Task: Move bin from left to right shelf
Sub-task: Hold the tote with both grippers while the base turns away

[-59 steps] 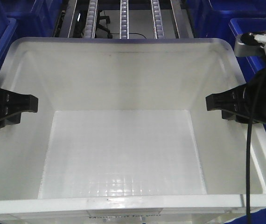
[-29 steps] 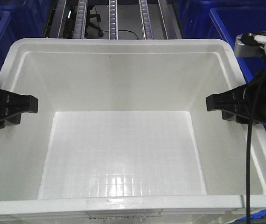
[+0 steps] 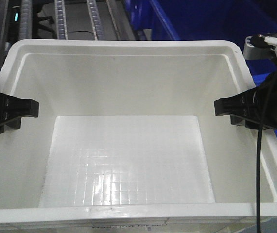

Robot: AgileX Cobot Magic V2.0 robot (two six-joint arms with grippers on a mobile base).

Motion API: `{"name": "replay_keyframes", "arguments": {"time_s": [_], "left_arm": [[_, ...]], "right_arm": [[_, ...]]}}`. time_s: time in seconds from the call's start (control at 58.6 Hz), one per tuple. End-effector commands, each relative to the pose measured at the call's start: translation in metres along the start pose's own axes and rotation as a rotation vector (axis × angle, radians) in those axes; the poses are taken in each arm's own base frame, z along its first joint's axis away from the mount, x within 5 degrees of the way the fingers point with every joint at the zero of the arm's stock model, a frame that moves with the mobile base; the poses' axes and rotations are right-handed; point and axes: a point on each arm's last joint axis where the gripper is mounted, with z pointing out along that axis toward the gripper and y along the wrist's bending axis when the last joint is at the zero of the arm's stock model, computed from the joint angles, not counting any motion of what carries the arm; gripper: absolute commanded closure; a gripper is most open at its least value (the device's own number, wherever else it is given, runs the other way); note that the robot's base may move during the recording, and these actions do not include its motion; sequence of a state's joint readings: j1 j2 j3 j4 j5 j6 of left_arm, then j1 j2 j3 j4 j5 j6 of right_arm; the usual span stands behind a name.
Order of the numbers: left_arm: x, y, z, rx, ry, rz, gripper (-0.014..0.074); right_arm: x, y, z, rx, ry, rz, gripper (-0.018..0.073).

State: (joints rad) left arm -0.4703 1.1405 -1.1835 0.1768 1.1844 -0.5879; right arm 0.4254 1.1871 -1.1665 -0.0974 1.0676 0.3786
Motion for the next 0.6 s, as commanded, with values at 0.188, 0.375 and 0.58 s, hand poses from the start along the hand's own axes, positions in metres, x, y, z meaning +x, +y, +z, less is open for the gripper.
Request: {"name": "replay_keyframes", "arguments": {"time_s": [0.188, 0.375, 0.58], "left_arm": [[-0.0097, 0.0026, -0.0195, 0.022, -0.132, 0.027, 0.0603], [-0.0097, 0.0026, -0.0195, 0.022, -0.132, 0.027, 0.0603], [-0.0098, 0.0025, -0.0195, 0.023, -0.133, 0.027, 0.0603]], "right_arm": [[-0.0138, -0.0046, -0.0213, 0.013, -0.170, -0.019, 0.0562], [-0.0138, -0.0046, -0.0213, 0.013, -0.170, -0.019, 0.0562], [-0.0138, -0.0046, -0.0213, 0.013, -0.170, -0.019, 0.0562]]}}
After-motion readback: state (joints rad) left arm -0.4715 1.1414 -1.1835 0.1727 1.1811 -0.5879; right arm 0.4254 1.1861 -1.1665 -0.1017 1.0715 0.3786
